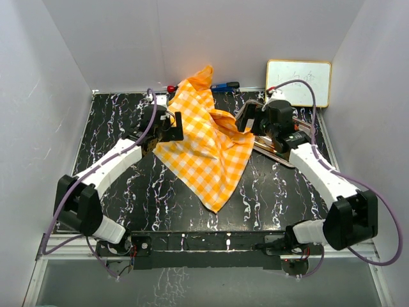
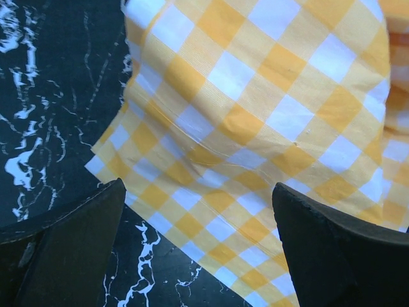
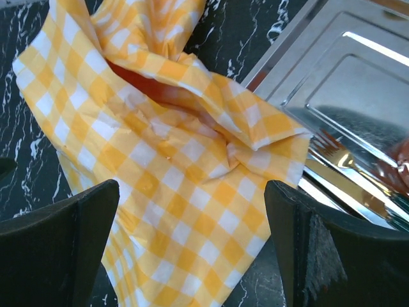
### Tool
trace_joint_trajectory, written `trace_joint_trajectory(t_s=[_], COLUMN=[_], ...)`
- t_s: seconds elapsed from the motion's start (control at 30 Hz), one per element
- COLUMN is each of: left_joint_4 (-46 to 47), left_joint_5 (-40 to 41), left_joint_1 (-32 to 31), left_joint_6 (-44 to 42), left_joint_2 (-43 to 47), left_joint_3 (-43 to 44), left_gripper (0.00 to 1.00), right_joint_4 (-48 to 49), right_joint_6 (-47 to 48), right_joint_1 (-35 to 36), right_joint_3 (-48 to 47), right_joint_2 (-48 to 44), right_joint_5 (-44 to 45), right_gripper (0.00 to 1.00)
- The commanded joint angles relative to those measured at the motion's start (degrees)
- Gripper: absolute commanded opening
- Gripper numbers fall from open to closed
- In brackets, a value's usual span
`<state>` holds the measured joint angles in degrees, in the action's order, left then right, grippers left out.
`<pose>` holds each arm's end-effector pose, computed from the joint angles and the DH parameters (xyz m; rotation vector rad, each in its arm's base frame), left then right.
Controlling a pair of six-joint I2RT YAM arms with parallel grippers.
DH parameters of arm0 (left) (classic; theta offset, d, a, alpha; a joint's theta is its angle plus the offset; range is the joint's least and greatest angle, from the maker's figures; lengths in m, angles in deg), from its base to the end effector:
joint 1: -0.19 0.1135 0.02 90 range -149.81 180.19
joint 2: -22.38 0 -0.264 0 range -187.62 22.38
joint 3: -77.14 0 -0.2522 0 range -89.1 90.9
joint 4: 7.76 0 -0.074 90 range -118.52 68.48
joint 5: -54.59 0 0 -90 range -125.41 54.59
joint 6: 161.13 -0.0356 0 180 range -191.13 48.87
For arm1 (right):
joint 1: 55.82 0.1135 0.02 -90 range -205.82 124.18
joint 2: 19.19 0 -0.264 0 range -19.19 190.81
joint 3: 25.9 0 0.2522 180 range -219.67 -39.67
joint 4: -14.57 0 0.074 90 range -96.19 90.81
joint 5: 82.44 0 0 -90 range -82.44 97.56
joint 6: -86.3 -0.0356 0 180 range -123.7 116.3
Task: Set the dinner table for one person
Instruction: Flatten out the napkin at the center of the board.
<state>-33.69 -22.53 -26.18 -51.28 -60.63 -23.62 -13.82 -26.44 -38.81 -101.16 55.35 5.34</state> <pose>0.3027 -0.1412 0.3051 -0.0179 2.0850 -0.2583 0.2854 0.0887 0.3202 0.0799 2.0850 0.4670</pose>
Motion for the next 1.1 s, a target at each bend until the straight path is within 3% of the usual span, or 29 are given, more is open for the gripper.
trace_joint_trajectory(t_s=[0.0, 0.17, 0.57, 0.77, 1.07], left_joint_4=[-0.6, -0.6, -0.4, -0.1, -1.1], left_joint_5=[-5.7, 2.0, 3.3, 2.2, 1.9], left_joint_1=[-0.6, -0.8, -0.8, -0.8, -0.8], left_joint_6=[-1.8, -1.1, -0.2, 0.4, 1.0], left_joint_2=[-4.6, -6.3, -7.6, -8.7, -9.6], left_joint_3=[2.2, 1.8, 2.1, 2.2, 2.2], left_gripper=[0.99, 0.99, 0.99, 0.99, 0.99], right_joint_4=[5.9, 6.4, 11.4, 14.5, 18.3], right_joint_6=[-0.5, 1.4, 12.7, 14.2, 13.1], right_joint_1=[2.1, 3.6, 4.1, 4.1, 4.0], right_joint_3=[-0.2, -1.6, -7.6, -10.2, -7.7], right_joint_2=[4.3, 9.8, 19.4, 23.5, 26.9], right_joint_5=[-2.8, -1.4, 11.7, 9.7, 4.6], right_gripper=[0.97, 0.97, 0.98, 0.98, 0.87])
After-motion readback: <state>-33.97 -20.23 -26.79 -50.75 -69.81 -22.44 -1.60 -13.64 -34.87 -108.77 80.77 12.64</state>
